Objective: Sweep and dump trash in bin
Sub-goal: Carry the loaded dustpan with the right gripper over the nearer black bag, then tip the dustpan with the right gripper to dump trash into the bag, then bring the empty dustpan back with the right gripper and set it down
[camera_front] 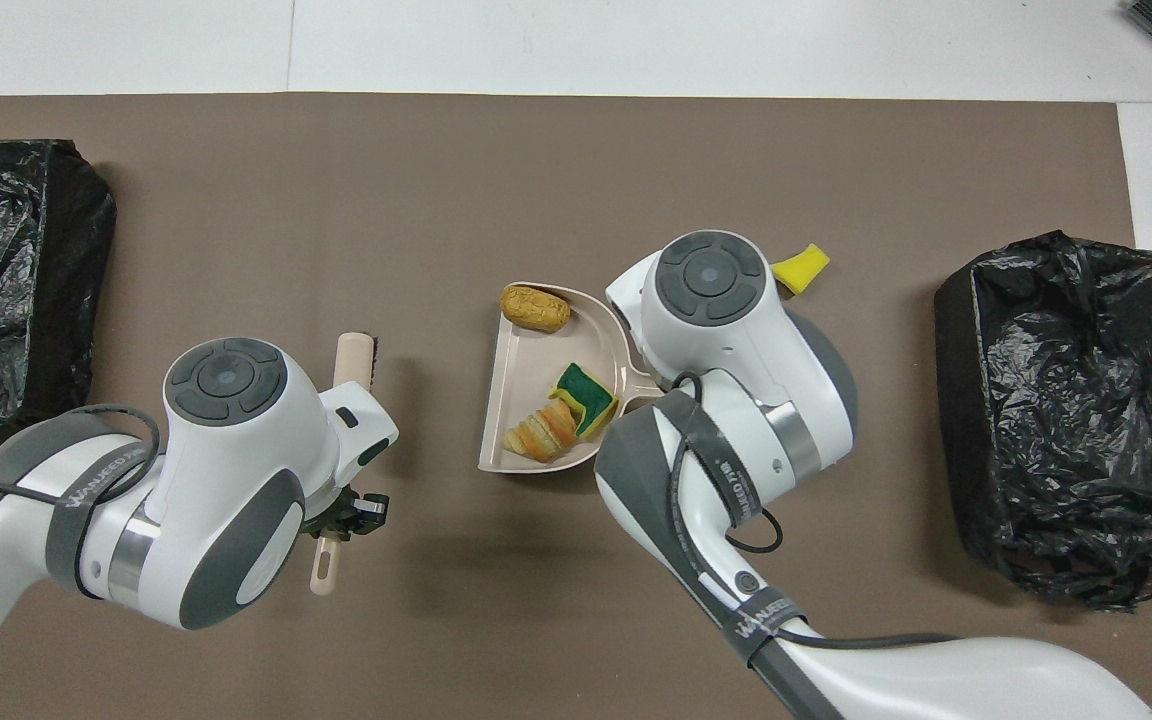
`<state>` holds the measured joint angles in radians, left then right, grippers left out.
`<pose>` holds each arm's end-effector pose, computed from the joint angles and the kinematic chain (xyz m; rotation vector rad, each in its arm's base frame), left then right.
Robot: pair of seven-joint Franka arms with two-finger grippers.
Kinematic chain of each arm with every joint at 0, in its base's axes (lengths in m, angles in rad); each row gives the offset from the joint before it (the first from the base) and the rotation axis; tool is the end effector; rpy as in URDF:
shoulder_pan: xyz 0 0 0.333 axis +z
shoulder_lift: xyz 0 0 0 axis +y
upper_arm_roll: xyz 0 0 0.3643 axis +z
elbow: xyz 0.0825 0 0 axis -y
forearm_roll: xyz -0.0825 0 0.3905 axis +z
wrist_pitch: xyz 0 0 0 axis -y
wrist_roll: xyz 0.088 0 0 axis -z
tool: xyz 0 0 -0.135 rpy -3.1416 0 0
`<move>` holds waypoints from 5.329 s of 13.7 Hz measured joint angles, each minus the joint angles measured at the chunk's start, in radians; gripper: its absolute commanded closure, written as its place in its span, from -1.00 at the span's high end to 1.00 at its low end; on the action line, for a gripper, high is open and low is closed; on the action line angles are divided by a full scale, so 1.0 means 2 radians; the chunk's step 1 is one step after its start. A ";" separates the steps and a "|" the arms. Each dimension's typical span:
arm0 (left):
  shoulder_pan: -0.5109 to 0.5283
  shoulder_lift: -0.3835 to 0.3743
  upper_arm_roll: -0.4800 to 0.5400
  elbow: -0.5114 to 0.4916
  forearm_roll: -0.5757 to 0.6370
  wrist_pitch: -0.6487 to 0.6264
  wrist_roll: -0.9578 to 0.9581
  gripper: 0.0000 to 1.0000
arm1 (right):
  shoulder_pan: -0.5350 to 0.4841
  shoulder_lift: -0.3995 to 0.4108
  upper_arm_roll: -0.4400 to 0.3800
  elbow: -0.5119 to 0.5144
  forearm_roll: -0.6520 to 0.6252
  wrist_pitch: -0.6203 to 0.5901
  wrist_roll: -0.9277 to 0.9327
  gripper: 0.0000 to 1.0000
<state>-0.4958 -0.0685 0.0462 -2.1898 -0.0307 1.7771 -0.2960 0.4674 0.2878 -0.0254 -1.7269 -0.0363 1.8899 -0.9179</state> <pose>0.4224 -0.2075 0.4114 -2.9966 0.2142 0.5040 0.5805 0.2721 0.4209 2.4157 1.9816 -0.2047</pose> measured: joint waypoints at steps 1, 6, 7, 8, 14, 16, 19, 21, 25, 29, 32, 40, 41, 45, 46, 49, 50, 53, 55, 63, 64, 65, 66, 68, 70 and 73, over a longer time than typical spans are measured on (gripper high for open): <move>-0.003 0.000 -0.001 0.000 -0.002 0.001 0.000 -1.00 | -0.010 -0.009 0.000 0.000 0.002 -0.006 -0.007 -1.00; -0.055 -0.001 -0.002 0.000 -0.025 0.008 -0.027 -1.00 | -0.085 -0.064 -0.001 0.000 0.019 -0.039 -0.060 -1.00; -0.072 -0.001 -0.003 0.000 -0.028 0.008 -0.044 -1.00 | -0.103 -0.074 -0.001 0.000 0.019 -0.046 -0.071 -1.00; -0.091 -0.001 -0.003 -0.001 -0.039 0.008 -0.064 -1.00 | -0.122 -0.083 -0.001 0.000 0.020 -0.054 -0.084 -1.00; -0.205 -0.002 -0.007 -0.029 -0.123 0.049 -0.219 -1.00 | -0.275 -0.118 -0.005 -0.001 0.019 -0.107 -0.252 -1.00; -0.229 -0.004 -0.008 -0.044 -0.140 0.069 -0.231 -1.00 | -0.329 -0.121 -0.006 0.000 0.014 -0.109 -0.318 -1.00; -0.248 -0.004 -0.008 -0.062 -0.152 0.101 -0.240 -1.00 | -0.402 -0.121 -0.008 0.000 -0.040 -0.075 -0.393 -1.00; -0.255 -0.007 -0.008 -0.074 -0.159 0.104 -0.244 -1.00 | -0.431 -0.121 -0.009 0.000 -0.080 -0.021 -0.421 -1.00; -0.302 -0.022 -0.008 -0.109 -0.169 0.141 -0.282 -1.00 | -0.443 -0.104 -0.007 -0.004 -0.191 0.055 -0.418 -1.00; -0.304 -0.024 -0.003 -0.117 -0.170 0.148 -0.282 -1.00 | -0.421 -0.105 -0.002 -0.033 -0.289 0.063 -0.405 -1.00; -0.304 -0.024 -0.002 -0.118 -0.170 0.149 -0.282 -0.01 | -0.411 -0.114 -0.001 -0.048 -0.299 0.063 -0.405 -1.00; -0.263 -0.025 0.007 -0.075 -0.131 0.141 -0.269 1.00 | -0.376 -0.130 -0.001 -0.056 -0.313 0.029 -0.405 -1.00; -0.247 -0.026 0.009 -0.058 -0.103 0.128 -0.264 1.00 | -0.376 -0.133 -0.001 -0.056 -0.318 0.024 -0.405 -1.00; -0.151 -0.032 0.014 0.024 -0.016 0.088 -0.194 1.00 | -0.376 -0.149 -0.001 -0.054 -0.325 -0.007 -0.405 -1.00; -0.124 -0.034 0.014 0.043 -0.007 0.080 -0.165 1.00 | -0.375 -0.158 -0.001 -0.052 -0.325 -0.018 -0.405 -1.00; -0.022 -0.036 0.017 0.113 0.005 0.042 -0.049 1.00 | -0.371 -0.189 0.006 -0.027 -0.288 -0.074 -0.400 -1.00; 0.011 -0.037 0.017 0.135 0.005 0.034 -0.009 1.00 | -0.364 -0.196 0.009 -0.013 -0.256 -0.095 -0.381 -1.00; 0.094 -0.033 0.018 0.195 0.005 0.017 0.082 1.00 | -0.313 -0.198 0.014 -0.001 -0.202 -0.128 -0.242 -1.00; 0.132 -0.017 0.018 0.242 0.005 -0.018 0.127 1.00 | -0.272 -0.194 0.016 -0.002 -0.163 -0.136 -0.124 -1.00; 0.186 0.043 0.018 0.328 0.005 -0.072 0.268 1.00 | -0.111 -0.134 0.020 -0.002 -0.035 -0.136 0.347 -1.00; 0.186 0.043 0.018 0.328 0.005 -0.074 0.279 1.00 | -0.094 -0.123 0.020 -0.002 -0.021 -0.131 0.399 -1.00; 0.187 0.042 0.018 0.328 0.005 -0.078 0.285 1.00 | -0.074 -0.111 0.020 -0.002 -0.008 -0.117 0.450 -1.00; 0.187 0.040 0.018 0.328 0.005 -0.085 0.287 1.00 | -0.054 -0.098 0.020 -0.001 0.006 -0.100 0.495 -1.00; 0.191 0.036 0.019 0.328 0.005 -0.091 0.287 1.00 | -0.024 -0.073 0.020 -0.001 0.031 -0.071 0.562 -1.00; 0.193 0.035 0.019 0.328 0.005 -0.091 0.283 1.00 | 0.000 -0.056 0.020 0.001 0.050 -0.044 0.605 -1.00; 0.193 0.035 0.019 0.328 0.005 -0.092 0.275 1.00 | 0.041 -0.030 0.020 0.002 0.064 0.005 0.668 -1.00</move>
<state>-0.1096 0.0014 0.0849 -1.5329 -0.0203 1.5940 0.2533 0.5493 0.2285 0.0148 -1.7223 0.0918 1.9001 0.4189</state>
